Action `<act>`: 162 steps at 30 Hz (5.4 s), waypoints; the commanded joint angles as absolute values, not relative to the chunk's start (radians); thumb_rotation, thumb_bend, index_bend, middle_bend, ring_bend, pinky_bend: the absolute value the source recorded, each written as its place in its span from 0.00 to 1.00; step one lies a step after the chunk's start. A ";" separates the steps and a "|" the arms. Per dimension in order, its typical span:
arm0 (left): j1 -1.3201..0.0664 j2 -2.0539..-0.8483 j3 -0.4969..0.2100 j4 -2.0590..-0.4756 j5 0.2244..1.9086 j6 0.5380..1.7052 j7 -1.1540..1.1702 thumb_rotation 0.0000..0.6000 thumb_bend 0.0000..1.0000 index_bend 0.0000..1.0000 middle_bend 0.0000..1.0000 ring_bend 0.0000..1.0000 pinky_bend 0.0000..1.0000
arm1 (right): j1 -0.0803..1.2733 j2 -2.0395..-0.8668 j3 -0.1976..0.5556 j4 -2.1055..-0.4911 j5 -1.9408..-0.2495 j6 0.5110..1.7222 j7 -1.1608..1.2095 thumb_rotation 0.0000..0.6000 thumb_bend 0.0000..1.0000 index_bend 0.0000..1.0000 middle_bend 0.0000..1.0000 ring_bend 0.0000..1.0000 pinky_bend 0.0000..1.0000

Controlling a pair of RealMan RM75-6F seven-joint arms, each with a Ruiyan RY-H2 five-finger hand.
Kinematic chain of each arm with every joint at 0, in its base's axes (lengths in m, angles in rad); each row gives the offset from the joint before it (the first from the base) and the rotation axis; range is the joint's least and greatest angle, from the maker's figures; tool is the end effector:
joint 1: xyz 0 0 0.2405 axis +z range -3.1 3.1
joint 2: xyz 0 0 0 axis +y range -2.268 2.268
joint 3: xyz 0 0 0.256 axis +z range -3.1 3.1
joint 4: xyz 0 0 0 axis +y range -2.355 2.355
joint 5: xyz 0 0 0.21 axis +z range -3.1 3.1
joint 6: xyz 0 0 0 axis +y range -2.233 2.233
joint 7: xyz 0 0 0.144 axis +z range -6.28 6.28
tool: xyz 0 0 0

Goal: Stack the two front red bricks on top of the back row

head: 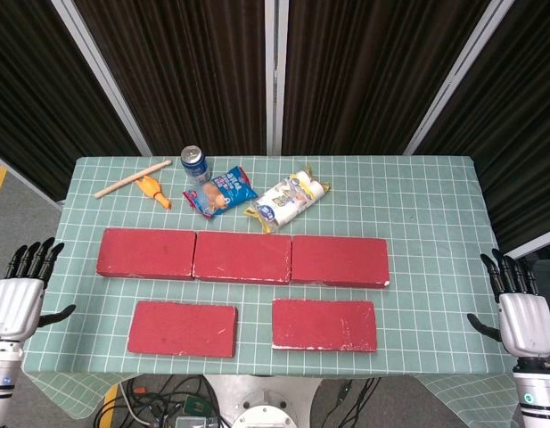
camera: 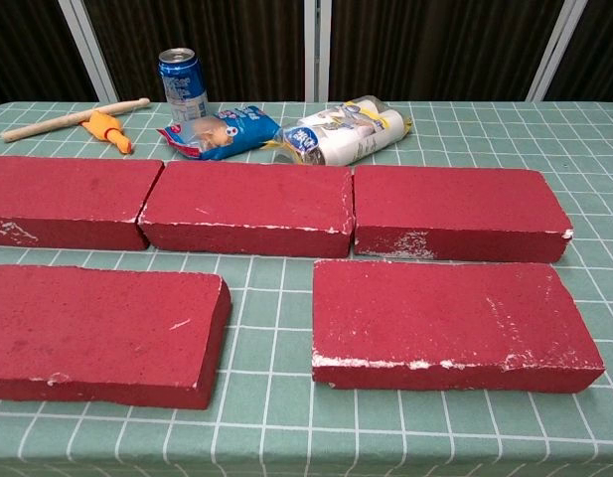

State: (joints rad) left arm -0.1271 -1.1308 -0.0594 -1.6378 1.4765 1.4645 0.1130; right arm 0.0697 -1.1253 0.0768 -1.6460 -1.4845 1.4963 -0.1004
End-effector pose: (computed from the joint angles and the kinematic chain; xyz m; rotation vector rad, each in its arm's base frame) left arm -0.3002 0.1953 0.1527 -1.4223 -0.8387 -0.8658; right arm -0.3055 -0.1813 0.1600 1.3643 -0.8478 0.8679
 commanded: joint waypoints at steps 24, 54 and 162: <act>-0.187 -1.054 0.062 -1.821 1.596 1.278 -0.005 1.00 0.00 0.02 0.02 0.00 0.02 | 0.069 -1.110 0.094 -1.631 -1.469 1.503 -0.076 1.00 0.07 0.00 0.00 0.00 0.00; -0.417 -1.221 0.035 -1.896 1.397 0.908 0.168 1.00 0.00 0.02 0.02 0.00 0.00 | 0.070 -1.128 0.101 -1.584 -1.464 1.506 -0.034 1.00 0.09 0.00 0.00 0.00 0.00; -0.940 -1.262 -0.159 -1.517 1.005 0.495 -0.021 1.00 0.04 0.02 0.21 0.00 0.00 | 0.061 -1.103 0.132 -1.570 -1.432 1.522 0.027 1.00 0.10 0.00 0.00 0.00 0.00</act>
